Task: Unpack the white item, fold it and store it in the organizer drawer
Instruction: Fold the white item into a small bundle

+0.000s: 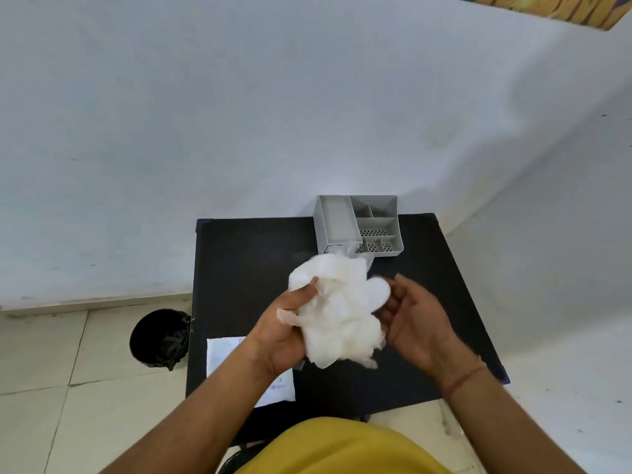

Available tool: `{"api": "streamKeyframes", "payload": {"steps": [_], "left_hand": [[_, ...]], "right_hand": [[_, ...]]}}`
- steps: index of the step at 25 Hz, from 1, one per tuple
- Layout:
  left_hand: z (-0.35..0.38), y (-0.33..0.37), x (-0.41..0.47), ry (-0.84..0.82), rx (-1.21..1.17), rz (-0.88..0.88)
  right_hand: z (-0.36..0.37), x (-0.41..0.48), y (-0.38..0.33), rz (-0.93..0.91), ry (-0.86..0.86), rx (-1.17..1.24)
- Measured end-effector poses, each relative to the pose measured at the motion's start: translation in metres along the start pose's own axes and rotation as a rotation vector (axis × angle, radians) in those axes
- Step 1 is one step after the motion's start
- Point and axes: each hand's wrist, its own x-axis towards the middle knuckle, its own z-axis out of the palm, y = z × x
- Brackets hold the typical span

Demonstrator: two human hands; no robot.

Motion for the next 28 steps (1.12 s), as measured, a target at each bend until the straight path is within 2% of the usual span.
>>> {"api": "streamKeyframes", "payload": {"steps": [3,5,7,11,14,17,19,22,24,27,28], "left_hand": [[0.002,-0.009,0.011,0.096,-0.136,0.059],[0.012,-0.011,0.015,0.090,-0.230,0.099],[0.026,-0.012,0.016,0.098,-0.219,0.127],[0.028,-0.014,0.016,0.081,0.025,0.222],[0.021,0.013,0.001,-0.037,0.096,0.202],[0.002,0.028,0.000,-0.052,0.250,-0.016],[-0.003,0.022,0.001,-0.002,0.442,-0.068],[-0.003,0.009,-0.001,0.032,0.625,0.075],[-0.004,0.006,-0.004,0.024,0.654,0.141],[-0.003,0.007,-0.003,0.071,0.706,0.162],[-0.004,0.006,-0.001,0.083,0.731,0.156]], "right_hand": [[-0.004,-0.027,0.050,0.085,-0.112,-0.097],[0.008,-0.038,0.064,0.033,-0.212,-0.114],[0.024,-0.041,0.057,-0.058,-0.291,-0.080],[0.035,-0.029,0.017,-0.244,-0.062,-0.043],[0.022,-0.039,-0.012,-0.342,-0.084,-0.229],[0.007,-0.041,-0.021,-0.259,-0.215,-0.342],[0.003,-0.039,-0.015,-0.216,-0.272,-0.396],[-0.004,-0.036,-0.007,-0.135,-0.298,-0.405],[-0.010,-0.038,-0.005,-0.051,-0.330,-0.302],[-0.022,-0.040,-0.004,0.078,-0.297,-0.151],[-0.022,-0.039,-0.003,0.062,-0.295,-0.167]]}}
